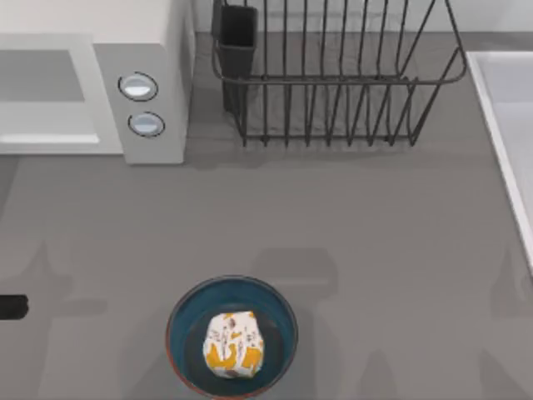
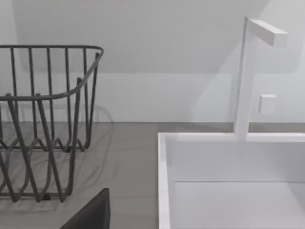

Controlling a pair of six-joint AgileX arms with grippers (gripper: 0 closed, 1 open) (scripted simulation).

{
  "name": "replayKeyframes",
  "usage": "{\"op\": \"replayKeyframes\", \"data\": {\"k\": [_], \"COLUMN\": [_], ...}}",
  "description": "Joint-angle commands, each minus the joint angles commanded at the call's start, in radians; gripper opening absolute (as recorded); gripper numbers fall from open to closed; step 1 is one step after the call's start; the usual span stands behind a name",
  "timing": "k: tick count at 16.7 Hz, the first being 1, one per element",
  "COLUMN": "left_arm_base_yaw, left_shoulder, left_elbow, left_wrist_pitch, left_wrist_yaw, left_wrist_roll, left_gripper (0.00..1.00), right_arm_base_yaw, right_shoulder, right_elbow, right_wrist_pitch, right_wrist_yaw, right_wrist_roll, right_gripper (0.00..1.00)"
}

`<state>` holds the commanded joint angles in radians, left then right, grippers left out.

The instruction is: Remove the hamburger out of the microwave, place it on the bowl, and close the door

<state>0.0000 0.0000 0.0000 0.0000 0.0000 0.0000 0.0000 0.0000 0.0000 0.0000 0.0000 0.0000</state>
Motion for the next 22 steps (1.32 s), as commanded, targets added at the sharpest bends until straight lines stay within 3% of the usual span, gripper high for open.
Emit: {"op": "replayKeyframes", "data": {"k": [4,9,13,17,22], "left_arm_base_yaw": [0.018,0.162,0.186,0.143,-0.065], "left_shoulder": [0.011,0.074,0.085,0.073,0.024], "left_elbow": [0.012,0.081,0.093,0.118,0.202], "left_wrist_pitch": [-0.001,-0.007,-0.008,-0.044,-0.177], "left_wrist_yaw": [0.018,0.162,0.186,0.144,-0.065], "left_wrist_roll": [0.0,0.001,0.001,0.002,0.002], "left_gripper": [0.0,0.0,0.0,0.0,0.0], "right_arm_base_yaw": [0.0,0.0,0.0,0.0,0.0], "right_shoulder": [0.0,0.0,0.0,0.0,0.0], "right_elbow": [0.0,0.0,0.0,0.0,0.0], "right_wrist_pitch": [0.0,0.0,0.0,0.0,0.0], "right_wrist_yaw": [0.0,0.0,0.0,0.0,0.0], "right_wrist_roll": [0.0,0.0,0.0,0.0,0.0], "right_gripper": [1.0,1.0,1.0,1.0,1.0]}}
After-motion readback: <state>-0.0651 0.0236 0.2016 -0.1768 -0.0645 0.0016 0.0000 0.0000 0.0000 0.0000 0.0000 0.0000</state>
